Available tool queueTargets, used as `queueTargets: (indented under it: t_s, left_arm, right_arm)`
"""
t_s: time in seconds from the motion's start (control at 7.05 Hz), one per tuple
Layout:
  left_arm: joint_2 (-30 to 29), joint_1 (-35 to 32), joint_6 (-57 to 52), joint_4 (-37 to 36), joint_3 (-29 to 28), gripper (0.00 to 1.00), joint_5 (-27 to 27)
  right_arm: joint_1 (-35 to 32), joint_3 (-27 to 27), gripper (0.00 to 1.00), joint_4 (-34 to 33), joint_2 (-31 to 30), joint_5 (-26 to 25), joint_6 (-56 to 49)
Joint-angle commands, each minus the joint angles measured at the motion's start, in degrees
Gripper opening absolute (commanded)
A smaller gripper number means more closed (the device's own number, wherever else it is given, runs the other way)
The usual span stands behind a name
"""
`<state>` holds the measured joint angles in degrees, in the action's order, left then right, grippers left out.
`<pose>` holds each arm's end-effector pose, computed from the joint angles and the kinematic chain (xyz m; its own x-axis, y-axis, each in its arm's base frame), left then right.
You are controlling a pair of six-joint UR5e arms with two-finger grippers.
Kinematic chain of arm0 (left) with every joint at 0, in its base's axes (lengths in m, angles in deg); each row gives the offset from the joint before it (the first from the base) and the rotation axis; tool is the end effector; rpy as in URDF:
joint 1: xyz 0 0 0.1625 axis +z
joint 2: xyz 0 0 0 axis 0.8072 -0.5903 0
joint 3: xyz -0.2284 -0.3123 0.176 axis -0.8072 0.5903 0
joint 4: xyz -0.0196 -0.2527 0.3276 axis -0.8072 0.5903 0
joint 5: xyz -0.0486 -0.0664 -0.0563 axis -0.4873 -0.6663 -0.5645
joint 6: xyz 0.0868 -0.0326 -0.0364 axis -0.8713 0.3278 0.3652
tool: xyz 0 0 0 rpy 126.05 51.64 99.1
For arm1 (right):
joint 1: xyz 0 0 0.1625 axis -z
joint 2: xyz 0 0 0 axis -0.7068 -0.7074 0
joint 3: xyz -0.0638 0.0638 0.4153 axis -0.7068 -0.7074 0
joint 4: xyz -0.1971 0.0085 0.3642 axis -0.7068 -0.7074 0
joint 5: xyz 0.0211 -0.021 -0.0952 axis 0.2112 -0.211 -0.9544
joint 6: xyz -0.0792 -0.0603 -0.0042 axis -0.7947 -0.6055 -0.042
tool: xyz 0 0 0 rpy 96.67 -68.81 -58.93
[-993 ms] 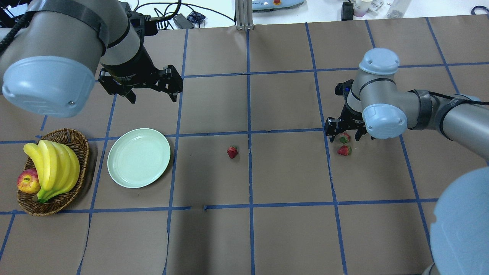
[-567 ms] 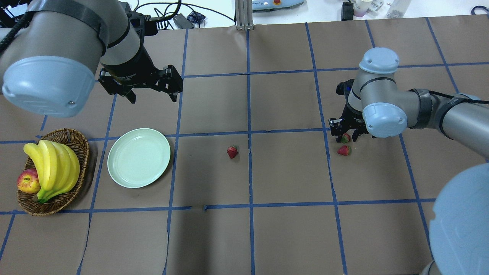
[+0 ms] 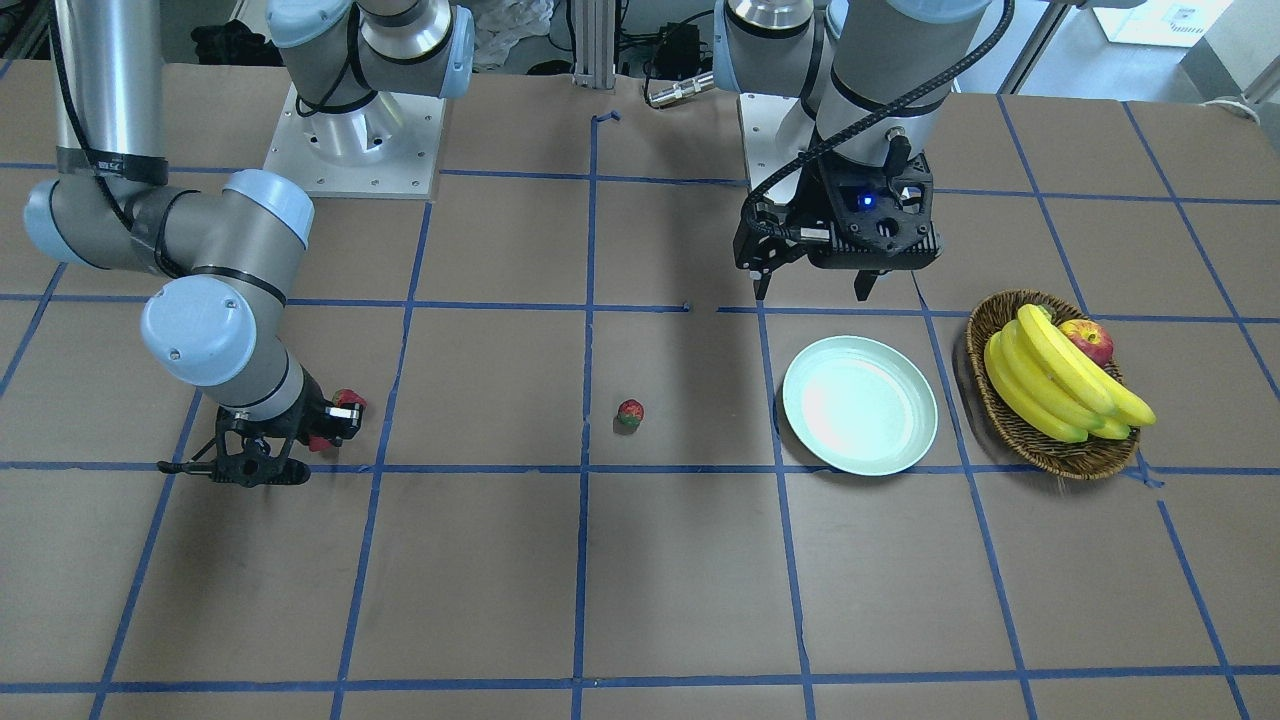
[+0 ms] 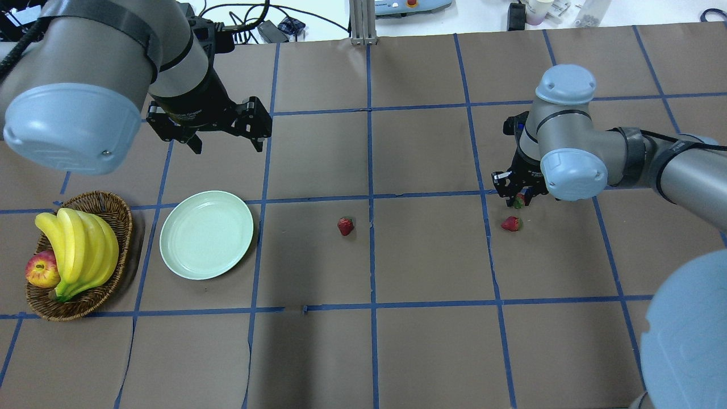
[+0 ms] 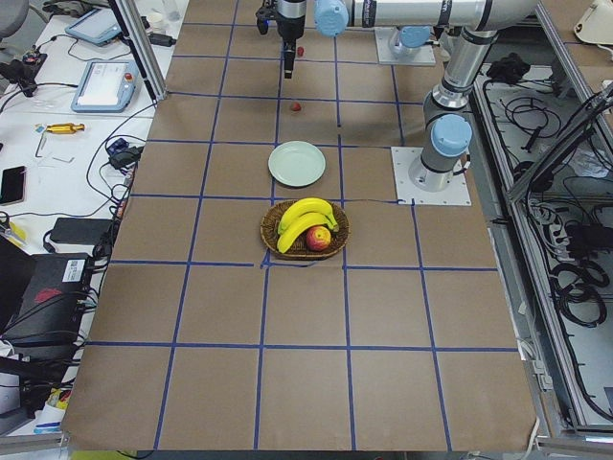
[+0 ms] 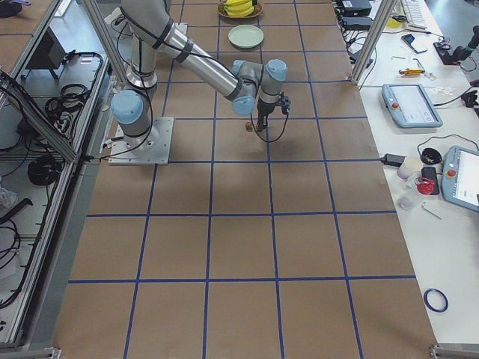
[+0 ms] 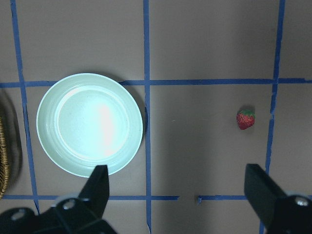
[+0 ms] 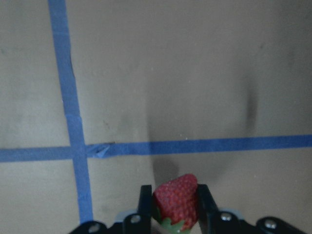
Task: Collect all strawberries into plate
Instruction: 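Carry the second strawberry beside the first and release it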
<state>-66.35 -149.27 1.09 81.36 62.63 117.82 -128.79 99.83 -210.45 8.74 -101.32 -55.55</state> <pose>-0.1778 -0.4880 0.4567 -0.9998 -0.0079 -0.0199 -0.0064 0.9973 -0.0726 0.0686 -0.5516 0.1969 -0.9981 0.0361 0.0496 0.0409 0.9942 0.0994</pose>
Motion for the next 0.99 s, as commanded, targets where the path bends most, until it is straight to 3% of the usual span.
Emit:
queueTargets:
  t_s: [0.0,0.43,0.85]
  left_arm:
    - [-0.1,0.0,0.0,0.0,0.1,1.0,0.0]
    - [0.0,0.1,0.0,-0.1,-0.1,1.0,0.0]
    - [0.1,0.3,-0.3,0.0,-0.3,1.0,0.0]
  right_arm:
    - [-3.3,-6.5,0.0,1.8,-0.5,3.1,8.3]
    - [-19.8,-10.9,0.0,2.2,0.4,9.5,30.5]
    - [-33.3,-10.3,0.0,2.2,1.1,18.3,41.6]
